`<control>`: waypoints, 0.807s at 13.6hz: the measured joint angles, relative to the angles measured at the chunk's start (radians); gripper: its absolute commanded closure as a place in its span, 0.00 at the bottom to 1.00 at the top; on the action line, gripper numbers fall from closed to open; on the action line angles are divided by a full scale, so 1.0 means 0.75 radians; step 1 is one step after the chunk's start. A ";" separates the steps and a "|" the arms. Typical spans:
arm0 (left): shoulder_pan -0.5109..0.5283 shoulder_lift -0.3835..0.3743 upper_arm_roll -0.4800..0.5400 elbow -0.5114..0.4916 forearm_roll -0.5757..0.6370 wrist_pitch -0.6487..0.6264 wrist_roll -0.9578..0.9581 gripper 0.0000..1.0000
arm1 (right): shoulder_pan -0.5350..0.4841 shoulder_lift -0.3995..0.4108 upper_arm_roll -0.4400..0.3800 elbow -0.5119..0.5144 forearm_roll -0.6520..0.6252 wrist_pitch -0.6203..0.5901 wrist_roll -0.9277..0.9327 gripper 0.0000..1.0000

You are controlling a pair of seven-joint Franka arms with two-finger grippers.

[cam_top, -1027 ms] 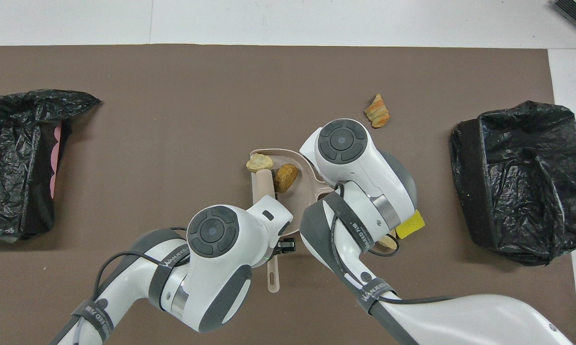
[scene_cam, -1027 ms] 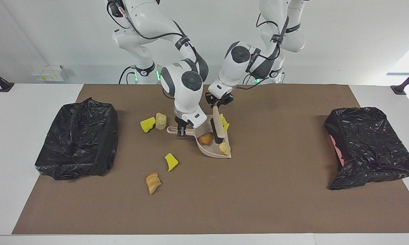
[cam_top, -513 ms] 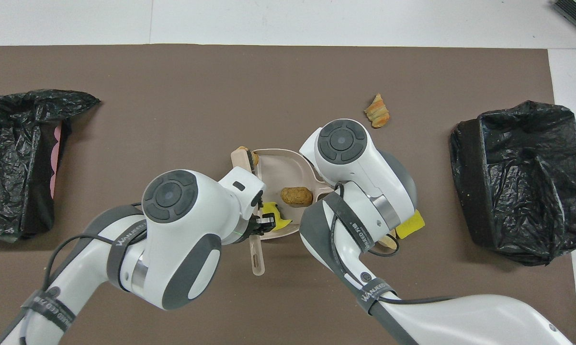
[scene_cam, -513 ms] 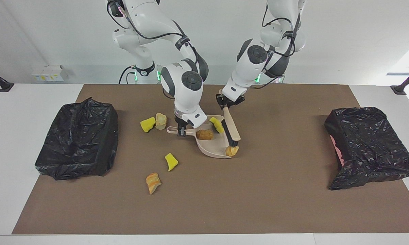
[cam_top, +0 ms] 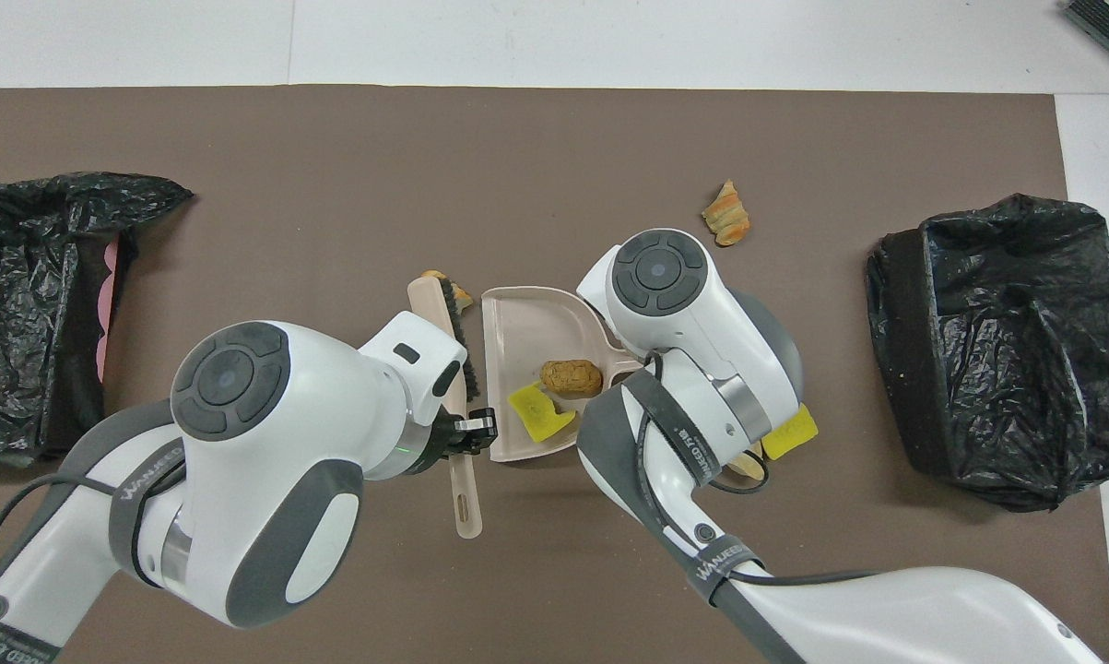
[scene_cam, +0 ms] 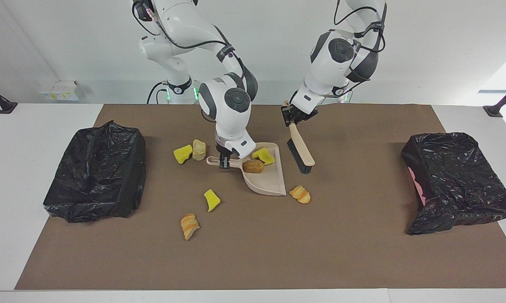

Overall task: Sweep and dump trash in bin
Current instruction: 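Sweep bread and sponge pieces into the dustpan with the left gripper's brush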

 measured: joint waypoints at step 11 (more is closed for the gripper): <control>0.094 0.319 -0.025 0.048 0.083 0.162 0.477 1.00 | -0.002 -0.012 0.001 -0.028 0.000 0.001 0.064 1.00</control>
